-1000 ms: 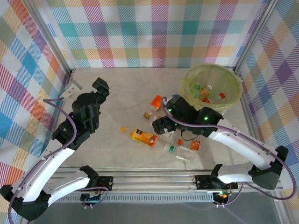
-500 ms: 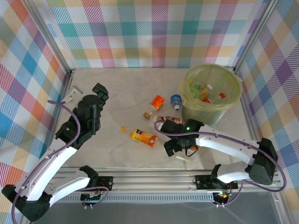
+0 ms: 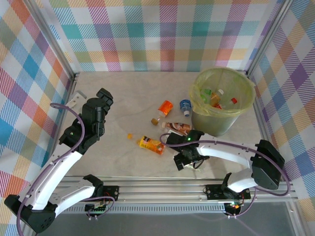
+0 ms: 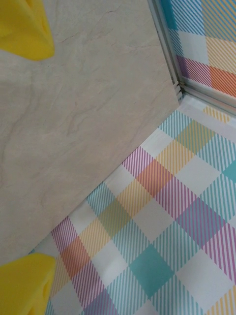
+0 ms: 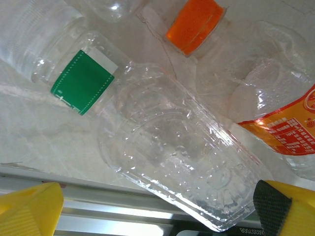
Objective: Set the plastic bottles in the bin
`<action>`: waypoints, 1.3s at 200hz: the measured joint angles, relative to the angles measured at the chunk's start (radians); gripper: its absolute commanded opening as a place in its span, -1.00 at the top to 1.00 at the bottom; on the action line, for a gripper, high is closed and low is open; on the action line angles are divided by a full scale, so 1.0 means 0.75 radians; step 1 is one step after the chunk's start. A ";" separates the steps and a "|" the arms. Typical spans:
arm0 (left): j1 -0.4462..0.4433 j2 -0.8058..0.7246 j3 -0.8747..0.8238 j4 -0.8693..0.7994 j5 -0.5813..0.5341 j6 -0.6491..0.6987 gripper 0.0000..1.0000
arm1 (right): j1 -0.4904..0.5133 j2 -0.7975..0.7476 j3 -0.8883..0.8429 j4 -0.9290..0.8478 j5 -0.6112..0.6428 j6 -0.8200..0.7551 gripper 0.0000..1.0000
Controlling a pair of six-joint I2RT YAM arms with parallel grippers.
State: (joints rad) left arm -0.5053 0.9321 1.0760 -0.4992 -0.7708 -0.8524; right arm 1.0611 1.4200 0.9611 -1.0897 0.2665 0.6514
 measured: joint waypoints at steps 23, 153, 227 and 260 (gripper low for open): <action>0.026 0.000 -0.001 -0.001 0.020 -0.025 -1.00 | 0.001 0.041 0.001 -0.006 0.025 0.001 -0.99; 0.184 -0.028 -0.073 0.003 0.203 -0.118 -1.00 | 0.109 0.330 0.155 -0.070 0.176 -0.113 -0.99; 0.202 -0.031 -0.078 0.005 0.250 -0.130 -1.00 | 0.110 0.364 0.163 -0.031 0.202 -0.225 -0.99; 0.210 -0.030 -0.078 0.005 0.271 -0.131 -1.00 | 0.110 0.411 0.163 -0.019 0.203 -0.232 -0.99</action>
State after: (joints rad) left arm -0.3477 0.9096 1.0176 -0.4953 -0.5674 -0.9504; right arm 1.1435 1.7283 1.0832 -1.1038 0.4187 0.4770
